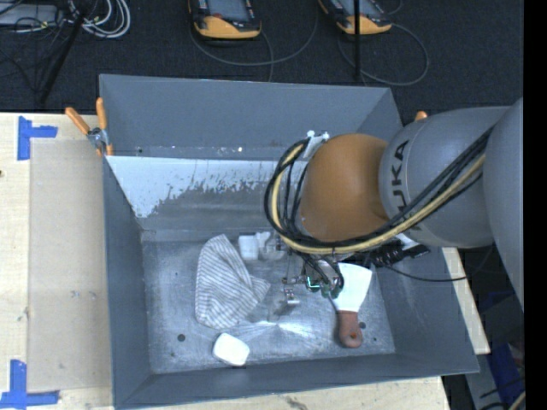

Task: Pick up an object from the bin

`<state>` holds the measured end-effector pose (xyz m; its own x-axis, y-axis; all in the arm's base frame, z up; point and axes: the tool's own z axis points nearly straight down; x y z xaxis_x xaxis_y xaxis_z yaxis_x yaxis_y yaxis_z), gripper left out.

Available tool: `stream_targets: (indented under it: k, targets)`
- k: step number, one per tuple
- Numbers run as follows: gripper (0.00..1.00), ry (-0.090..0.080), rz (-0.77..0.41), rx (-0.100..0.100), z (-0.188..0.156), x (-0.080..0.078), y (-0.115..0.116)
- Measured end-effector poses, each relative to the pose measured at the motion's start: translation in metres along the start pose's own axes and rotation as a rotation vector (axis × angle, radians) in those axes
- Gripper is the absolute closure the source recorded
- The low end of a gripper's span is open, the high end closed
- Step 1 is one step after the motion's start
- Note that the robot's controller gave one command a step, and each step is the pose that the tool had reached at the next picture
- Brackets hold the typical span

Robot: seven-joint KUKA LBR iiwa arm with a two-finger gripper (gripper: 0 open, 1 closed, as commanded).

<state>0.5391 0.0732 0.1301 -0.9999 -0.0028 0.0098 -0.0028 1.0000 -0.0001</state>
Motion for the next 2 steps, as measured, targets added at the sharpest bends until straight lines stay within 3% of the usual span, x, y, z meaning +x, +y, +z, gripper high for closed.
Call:
stream_targets:
  k: [1,2]
  targets:
    - [0.0,-0.007,0.002,0.0,-0.004,-0.002,0.0]
    - [1.0,-0.004,-0.033,-0.003,0.053,-0.029,0.028]
